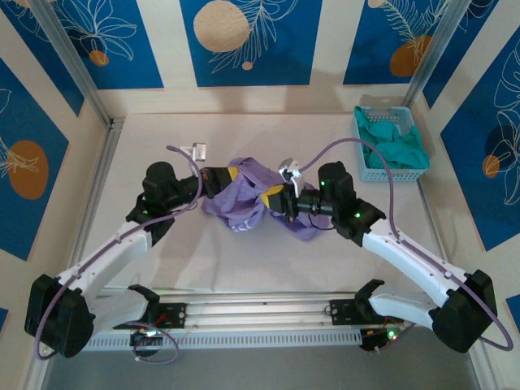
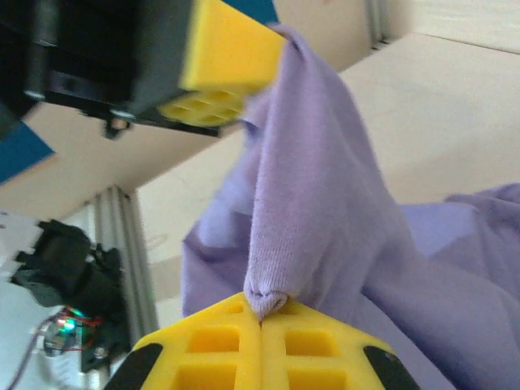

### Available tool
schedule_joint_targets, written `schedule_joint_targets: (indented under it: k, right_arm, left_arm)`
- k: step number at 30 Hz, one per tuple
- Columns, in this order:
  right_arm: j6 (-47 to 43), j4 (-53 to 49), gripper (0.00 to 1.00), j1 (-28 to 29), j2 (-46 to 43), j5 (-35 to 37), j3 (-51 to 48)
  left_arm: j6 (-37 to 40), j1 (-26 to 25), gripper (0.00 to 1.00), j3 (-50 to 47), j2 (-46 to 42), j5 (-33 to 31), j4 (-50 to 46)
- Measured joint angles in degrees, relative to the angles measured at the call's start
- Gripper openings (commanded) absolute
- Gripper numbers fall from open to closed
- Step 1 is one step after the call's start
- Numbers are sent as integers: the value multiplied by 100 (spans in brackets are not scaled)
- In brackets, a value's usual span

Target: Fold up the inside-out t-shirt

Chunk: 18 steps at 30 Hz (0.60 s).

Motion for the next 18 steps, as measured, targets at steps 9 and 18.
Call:
schedule_joint_targets:
  k: [9,18]
  right_arm:
    - [505,616,0,-155,361,-730,-87]
    - [680,763,0,-162,494,-713,-87]
  left_arm:
    - [376,101,29,140,201,-573,-1193]
    - [1580,-511,50,195,-564,-1700,-2741]
